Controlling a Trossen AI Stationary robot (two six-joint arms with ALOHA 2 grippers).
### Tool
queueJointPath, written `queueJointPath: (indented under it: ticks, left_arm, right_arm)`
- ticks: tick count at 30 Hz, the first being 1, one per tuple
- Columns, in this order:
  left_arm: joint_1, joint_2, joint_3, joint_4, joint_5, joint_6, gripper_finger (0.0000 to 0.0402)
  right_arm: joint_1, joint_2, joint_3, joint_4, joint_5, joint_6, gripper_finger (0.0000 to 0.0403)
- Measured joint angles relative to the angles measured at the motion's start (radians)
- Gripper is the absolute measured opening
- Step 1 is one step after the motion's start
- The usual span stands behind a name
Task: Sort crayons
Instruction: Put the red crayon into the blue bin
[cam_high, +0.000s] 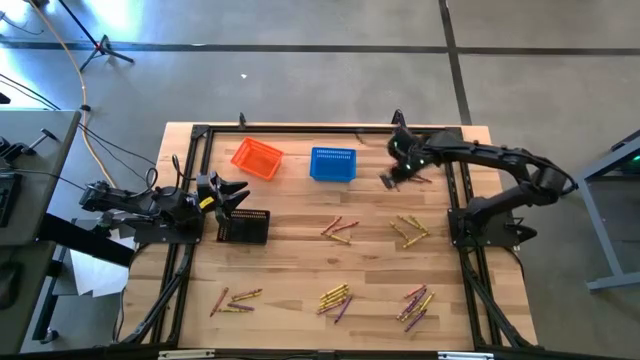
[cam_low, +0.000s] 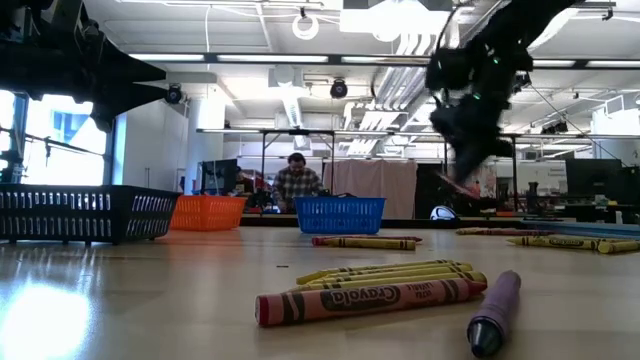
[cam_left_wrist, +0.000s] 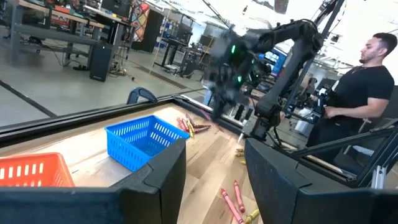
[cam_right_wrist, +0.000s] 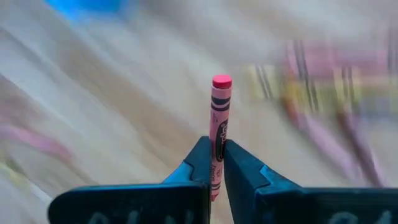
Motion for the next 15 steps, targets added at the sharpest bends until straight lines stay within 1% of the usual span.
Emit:
queueJointPath:
  ticks: [4, 7, 10, 15]
  left_arm:
    - [0.000, 0.000, 0.000, 0.000, 0.000, 0.000, 0.0155]
    - [0.000, 0.000, 0.000, 0.000, 0.000, 0.000, 0.0155]
    - [0.000, 0.000, 0.000, 0.000, 0.000, 0.000, 0.0155]
    - [0.000, 0.000, 0.000, 0.000, 0.000, 0.000, 0.0155]
  right_arm:
    - [0.008, 0.002, 0.010, 0.324, 0.000, -0.034, 0.0012]
    - [0.019, 0.048, 0.011, 0.531, 0.000, -0.060, 0.0012]
    - [0.036, 0.123, 0.011, 0.668, -0.001, -0.084, 0.0012]
    - [0.066, 0.261, 0.010, 0.781, -0.002, -0.123, 0.0012]
